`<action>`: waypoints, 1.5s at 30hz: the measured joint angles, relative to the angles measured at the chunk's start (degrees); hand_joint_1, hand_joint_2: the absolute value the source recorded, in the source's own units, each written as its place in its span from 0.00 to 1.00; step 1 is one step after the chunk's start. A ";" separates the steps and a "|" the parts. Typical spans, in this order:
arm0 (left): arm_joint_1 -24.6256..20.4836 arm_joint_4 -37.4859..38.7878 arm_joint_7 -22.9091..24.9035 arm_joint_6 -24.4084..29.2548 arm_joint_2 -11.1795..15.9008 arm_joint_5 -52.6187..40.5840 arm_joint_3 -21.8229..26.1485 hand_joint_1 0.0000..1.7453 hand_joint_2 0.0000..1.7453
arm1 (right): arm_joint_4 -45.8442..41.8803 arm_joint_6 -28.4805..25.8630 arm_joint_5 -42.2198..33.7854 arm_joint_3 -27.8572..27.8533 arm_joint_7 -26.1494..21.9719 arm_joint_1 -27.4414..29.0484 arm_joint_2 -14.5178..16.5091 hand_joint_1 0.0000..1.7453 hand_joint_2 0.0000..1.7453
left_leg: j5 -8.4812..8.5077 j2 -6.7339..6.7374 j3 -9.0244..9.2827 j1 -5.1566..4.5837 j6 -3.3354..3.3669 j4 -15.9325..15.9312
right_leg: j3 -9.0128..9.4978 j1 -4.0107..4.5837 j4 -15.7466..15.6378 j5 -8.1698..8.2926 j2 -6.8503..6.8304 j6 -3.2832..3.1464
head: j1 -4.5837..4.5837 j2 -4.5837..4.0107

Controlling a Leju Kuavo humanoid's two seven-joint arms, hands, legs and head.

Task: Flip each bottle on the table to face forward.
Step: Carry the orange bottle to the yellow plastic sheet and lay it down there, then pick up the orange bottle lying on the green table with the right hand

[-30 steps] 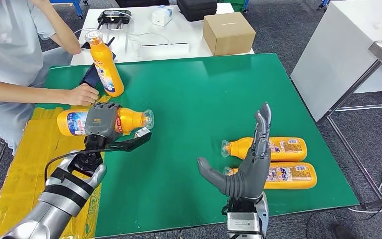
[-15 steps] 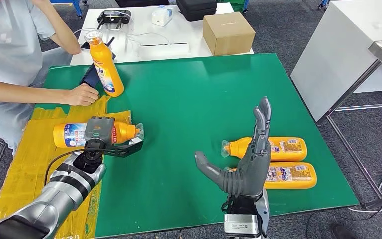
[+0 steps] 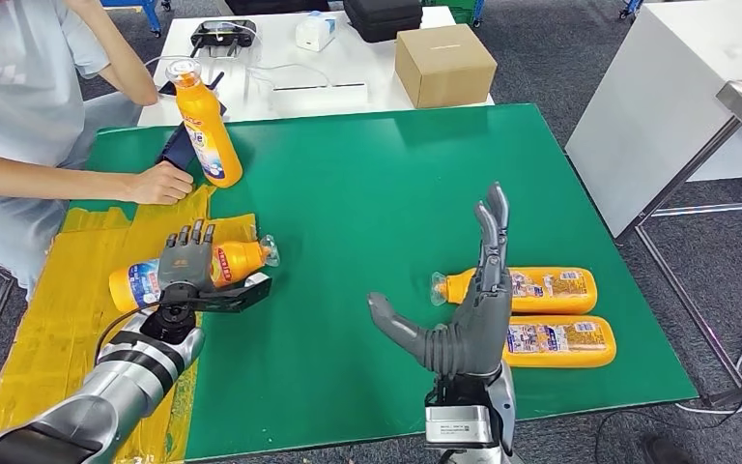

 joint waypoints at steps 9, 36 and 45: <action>7.41 -11.14 -10.93 20.69 -2.94 3.88 5.85 0.00 1.00 | 0.34 -1.47 1.87 -0.05 -0.41 0.88 -0.58 0.00 1.00 | -0.02 0.01 -0.02 -0.03 0.00 0.00 | -0.03 -0.03 0.00 -0.01 0.00 0.01 | 0.01 0.00; 35.29 -63.89 -39.82 10.61 -6.62 53.18 11.49 0.00 1.00 | 4.38 12.12 31.93 -8.38 22.82 3.27 -11.42 0.00 1.00 | -0.08 -0.03 -0.02 0.00 -0.04 0.00 | -0.02 -0.02 -0.02 -0.04 -0.03 -0.02 | 0.01 0.00; 36.84 -66.30 -41.63 6.65 -5.94 57.21 11.73 0.00 1.00 | 6.63 17.94 30.46 -15.70 24.10 4.06 -16.01 0.00 1.00 | -0.09 -0.03 -0.03 -0.04 -0.03 0.00 | -0.03 -0.03 -0.02 -0.04 -0.03 -0.01 | -0.02 0.00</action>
